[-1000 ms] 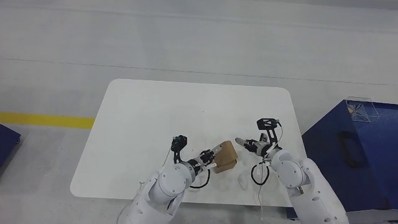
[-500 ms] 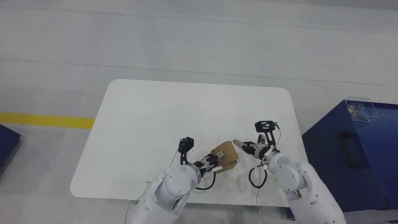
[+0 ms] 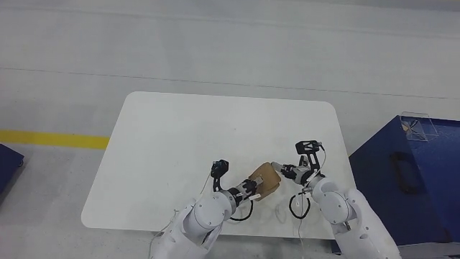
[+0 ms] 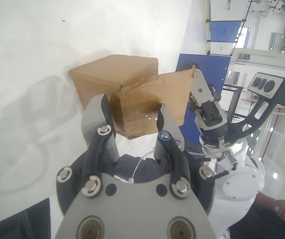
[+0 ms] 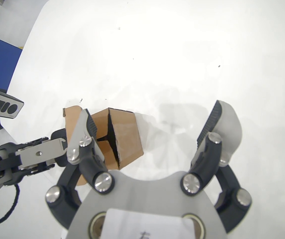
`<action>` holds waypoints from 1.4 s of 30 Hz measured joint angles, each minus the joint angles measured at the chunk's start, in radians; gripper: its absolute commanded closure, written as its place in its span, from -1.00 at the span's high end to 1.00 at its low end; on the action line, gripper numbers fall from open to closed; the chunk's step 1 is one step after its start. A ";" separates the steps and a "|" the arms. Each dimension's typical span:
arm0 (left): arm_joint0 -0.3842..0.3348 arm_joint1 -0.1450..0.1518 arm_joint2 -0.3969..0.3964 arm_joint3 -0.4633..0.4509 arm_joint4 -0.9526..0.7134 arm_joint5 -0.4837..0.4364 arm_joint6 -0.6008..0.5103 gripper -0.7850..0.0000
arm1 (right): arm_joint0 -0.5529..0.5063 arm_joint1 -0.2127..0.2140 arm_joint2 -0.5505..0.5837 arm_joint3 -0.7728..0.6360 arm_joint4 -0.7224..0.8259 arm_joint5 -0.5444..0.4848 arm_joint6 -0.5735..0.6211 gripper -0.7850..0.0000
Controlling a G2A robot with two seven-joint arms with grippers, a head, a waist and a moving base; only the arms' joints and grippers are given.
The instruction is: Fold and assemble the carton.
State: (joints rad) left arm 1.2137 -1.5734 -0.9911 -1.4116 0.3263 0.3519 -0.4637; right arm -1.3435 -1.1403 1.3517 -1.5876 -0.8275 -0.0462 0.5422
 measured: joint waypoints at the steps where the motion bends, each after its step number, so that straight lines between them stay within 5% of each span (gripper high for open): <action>1: -0.002 -0.001 0.004 0.003 -0.002 -0.001 0.002 -0.12 | 0.001 0.000 -0.003 0.001 -0.011 0.005 0.001 1.00; 42: -0.020 0.008 0.034 0.023 -0.005 0.041 0.022 -0.11 | -0.007 -0.011 -0.030 0.021 -0.081 0.016 -0.035 1.00</action>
State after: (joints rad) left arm 1.1933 -1.5656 -0.9575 -1.3885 0.3215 0.3932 -0.4414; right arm -1.3506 -1.1510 1.3215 -1.5668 -0.9083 -0.0301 0.5075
